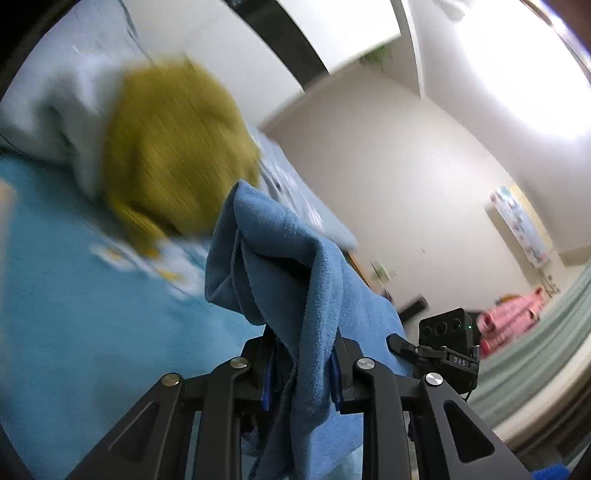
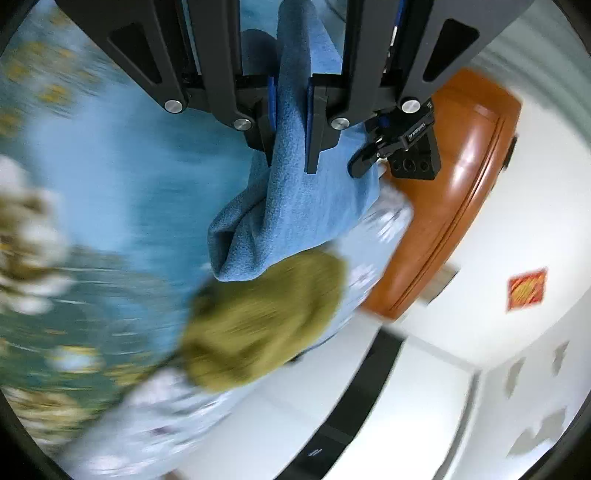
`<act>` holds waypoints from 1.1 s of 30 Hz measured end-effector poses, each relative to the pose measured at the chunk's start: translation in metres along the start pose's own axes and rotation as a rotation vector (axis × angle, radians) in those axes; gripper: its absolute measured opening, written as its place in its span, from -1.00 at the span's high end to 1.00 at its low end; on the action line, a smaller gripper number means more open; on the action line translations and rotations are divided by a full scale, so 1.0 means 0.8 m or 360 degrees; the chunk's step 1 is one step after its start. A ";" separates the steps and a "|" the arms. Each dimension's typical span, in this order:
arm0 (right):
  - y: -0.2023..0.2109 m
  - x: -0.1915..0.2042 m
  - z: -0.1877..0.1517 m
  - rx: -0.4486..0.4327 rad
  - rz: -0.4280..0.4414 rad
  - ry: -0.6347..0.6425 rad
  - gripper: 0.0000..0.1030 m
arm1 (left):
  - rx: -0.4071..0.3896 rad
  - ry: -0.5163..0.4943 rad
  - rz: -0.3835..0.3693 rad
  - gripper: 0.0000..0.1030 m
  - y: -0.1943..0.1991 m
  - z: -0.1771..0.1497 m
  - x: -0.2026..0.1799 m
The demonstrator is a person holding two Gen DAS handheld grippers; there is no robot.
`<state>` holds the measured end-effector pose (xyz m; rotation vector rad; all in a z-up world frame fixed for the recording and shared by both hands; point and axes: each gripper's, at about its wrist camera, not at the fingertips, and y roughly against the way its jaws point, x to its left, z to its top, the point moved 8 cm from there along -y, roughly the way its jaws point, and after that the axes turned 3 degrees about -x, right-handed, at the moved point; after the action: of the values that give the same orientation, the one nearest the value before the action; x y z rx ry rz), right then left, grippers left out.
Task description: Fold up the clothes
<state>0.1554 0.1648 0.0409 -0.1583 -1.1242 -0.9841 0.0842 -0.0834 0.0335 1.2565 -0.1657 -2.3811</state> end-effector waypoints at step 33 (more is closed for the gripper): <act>-0.509 0.167 -0.135 0.0847 -0.0048 0.0213 0.71 | -0.0548 0.0337 0.0976 0.51 0.351 0.073 0.274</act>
<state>-0.0565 -0.2140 -0.0443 0.3495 -1.2279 -0.6812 0.0211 -0.4355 -0.0132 1.0863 -0.0575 -1.6608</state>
